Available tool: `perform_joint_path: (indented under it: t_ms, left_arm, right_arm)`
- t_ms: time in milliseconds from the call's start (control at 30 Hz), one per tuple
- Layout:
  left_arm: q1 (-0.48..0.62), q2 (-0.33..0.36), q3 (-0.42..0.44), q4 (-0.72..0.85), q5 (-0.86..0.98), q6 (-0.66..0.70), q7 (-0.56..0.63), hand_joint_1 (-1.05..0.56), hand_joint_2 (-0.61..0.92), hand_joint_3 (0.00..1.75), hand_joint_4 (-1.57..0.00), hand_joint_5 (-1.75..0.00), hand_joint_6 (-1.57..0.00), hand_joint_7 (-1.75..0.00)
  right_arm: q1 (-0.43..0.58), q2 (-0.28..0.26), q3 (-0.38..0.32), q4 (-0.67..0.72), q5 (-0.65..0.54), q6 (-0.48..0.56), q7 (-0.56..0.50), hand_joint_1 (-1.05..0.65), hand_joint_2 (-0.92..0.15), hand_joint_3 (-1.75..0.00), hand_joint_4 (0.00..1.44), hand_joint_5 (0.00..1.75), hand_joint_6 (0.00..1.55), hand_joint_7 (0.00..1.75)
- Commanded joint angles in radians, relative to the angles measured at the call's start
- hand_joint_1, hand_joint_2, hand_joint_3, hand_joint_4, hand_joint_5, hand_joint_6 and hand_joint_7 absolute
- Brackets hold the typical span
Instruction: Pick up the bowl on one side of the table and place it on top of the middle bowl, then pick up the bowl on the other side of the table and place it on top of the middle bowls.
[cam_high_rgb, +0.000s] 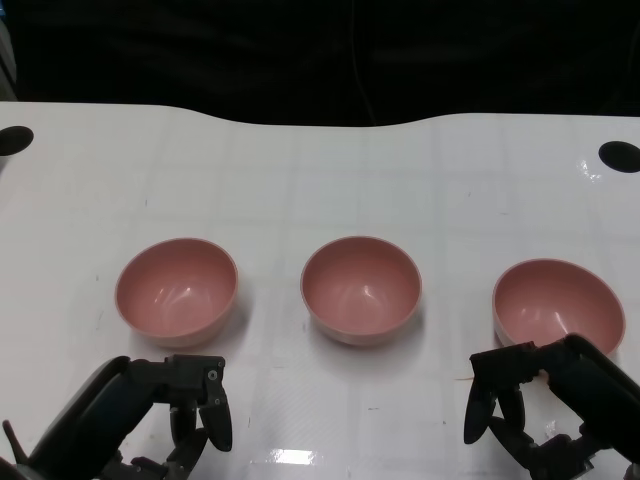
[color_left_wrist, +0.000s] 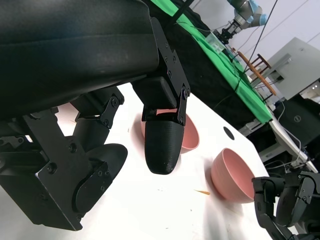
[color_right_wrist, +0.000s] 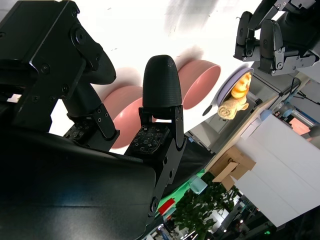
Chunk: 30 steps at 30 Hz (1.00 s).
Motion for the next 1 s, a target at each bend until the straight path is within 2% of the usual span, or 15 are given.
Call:
perform_joint_path:
  t_ms: [33,400,533,933,967,1000]
  left_arm:
    - [-0.005,0.018,0.011,0.006,0.005,0.003,-0.005,0.07,0.23,1.56,-0.87,-1.66,-0.86,-1.38]
    - [-0.005,0.006,0.015,0.010,0.000,-0.011,0.011,0.09,0.22,1.58,-0.87,-1.67,-0.86,-1.38]
    - [-0.006,-0.026,0.033,0.017,0.009,-0.045,0.055,0.09,0.32,1.43,-0.83,-1.50,-0.87,-1.14]
    - [-0.007,-0.033,0.039,0.025,0.015,-0.055,0.054,0.09,0.34,1.40,-0.82,-1.48,-0.88,-1.09]
    - [0.016,-0.049,0.069,-0.048,0.114,0.017,0.118,0.09,0.34,1.40,-0.82,-1.48,-0.88,-1.09]
    - [0.036,-0.066,0.093,-0.118,0.209,0.087,0.174,-0.06,0.52,0.85,-0.62,-1.14,-0.67,-0.73]
  right_arm:
    - [-0.001,-0.010,-0.008,-0.003,0.004,-0.005,-0.003,0.26,-0.16,-1.50,0.97,1.71,0.97,1.14]
    - [-0.002,-0.010,-0.007,0.001,0.010,-0.010,-0.001,0.26,-0.16,-1.51,0.96,1.72,0.97,1.14]
    - [0.002,-0.014,-0.008,-0.008,0.007,-0.002,0.001,0.27,-0.16,-1.50,0.97,1.70,0.97,1.14]
    - [0.002,-0.014,-0.008,-0.009,0.007,-0.002,0.001,0.27,-0.17,-1.49,0.97,1.70,0.97,1.14]
    - [0.004,-0.012,-0.007,-0.013,0.006,-0.001,0.000,0.27,-0.17,-1.49,0.97,1.70,0.97,1.14]
    - [0.004,-0.011,-0.006,-0.015,0.005,-0.002,0.000,0.27,-0.16,-1.49,0.97,1.70,0.97,1.14]
